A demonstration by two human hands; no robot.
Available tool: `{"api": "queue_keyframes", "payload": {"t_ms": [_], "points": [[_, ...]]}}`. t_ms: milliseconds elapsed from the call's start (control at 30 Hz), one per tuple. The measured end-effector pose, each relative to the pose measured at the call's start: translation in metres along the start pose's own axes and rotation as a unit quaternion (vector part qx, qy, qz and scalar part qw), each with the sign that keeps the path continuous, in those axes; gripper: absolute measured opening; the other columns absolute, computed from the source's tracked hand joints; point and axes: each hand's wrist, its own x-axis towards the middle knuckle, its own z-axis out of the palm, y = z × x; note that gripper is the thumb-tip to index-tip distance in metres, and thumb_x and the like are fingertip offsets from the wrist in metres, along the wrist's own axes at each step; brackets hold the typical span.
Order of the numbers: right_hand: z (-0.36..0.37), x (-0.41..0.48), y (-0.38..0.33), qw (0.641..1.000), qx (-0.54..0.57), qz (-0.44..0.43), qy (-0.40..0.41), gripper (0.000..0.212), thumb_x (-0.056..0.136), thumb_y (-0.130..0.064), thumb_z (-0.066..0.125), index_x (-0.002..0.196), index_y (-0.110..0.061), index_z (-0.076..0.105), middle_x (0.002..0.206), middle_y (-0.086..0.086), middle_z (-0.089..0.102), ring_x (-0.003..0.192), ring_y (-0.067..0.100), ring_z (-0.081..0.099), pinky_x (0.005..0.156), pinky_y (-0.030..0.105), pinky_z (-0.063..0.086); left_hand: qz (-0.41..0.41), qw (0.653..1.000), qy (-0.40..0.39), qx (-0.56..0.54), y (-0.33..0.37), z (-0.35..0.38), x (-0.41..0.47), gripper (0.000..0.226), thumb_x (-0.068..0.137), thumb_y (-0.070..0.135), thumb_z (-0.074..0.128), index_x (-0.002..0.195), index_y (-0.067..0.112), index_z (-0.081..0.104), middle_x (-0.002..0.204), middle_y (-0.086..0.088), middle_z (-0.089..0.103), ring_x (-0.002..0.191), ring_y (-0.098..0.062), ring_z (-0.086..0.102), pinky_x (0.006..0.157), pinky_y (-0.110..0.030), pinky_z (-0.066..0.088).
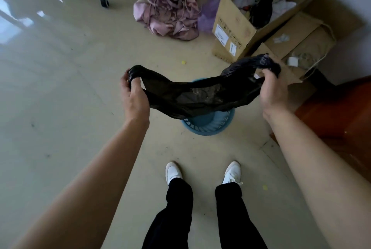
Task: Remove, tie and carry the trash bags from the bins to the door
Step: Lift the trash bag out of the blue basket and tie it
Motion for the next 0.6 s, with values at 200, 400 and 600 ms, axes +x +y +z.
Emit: {"api": "queue_keyframes", "payload": {"t_ms": [200,400,600], "points": [[0.015,-0.061,-0.030,0.981,0.097,0.047,-0.164,0.054,0.102,-0.030,0.027,0.098,-0.003,0.073,0.101,0.012,0.074,0.101,0.021,0.070,0.084,0.027,0.053,0.003,0.995,0.034,-0.097,0.030,-0.047,-0.012,0.023,0.096,0.017,0.040,0.085,0.017,0.060,0.095,0.003,0.068,0.089,-0.007,0.060,0.086,-0.023,0.041],[0.040,-0.096,-0.025,0.989,0.071,0.055,-0.115,0.037,0.101,-0.039,0.037,0.070,-0.021,0.046,0.046,-0.009,0.054,0.062,0.014,0.053,0.079,0.033,0.043,-0.020,0.972,0.063,-0.227,0.031,-0.097,-0.012,0.022,0.086,0.036,0.038,0.079,0.015,0.034,0.053,-0.001,0.041,0.048,-0.021,0.045,0.055,-0.028,0.043],[0.044,-0.145,-0.008,0.977,0.022,0.067,-0.199,0.036,0.098,-0.041,0.039,0.074,-0.024,0.060,0.062,-0.008,0.043,0.063,0.011,0.043,0.070,0.032,0.037,0.039,0.996,0.070,-0.035,0.021,-0.153,-0.033,0.011,0.075,0.036,0.047,0.078,0.026,0.051,0.070,0.005,0.041,0.063,-0.014,0.039,0.064,-0.033,0.036]]}}
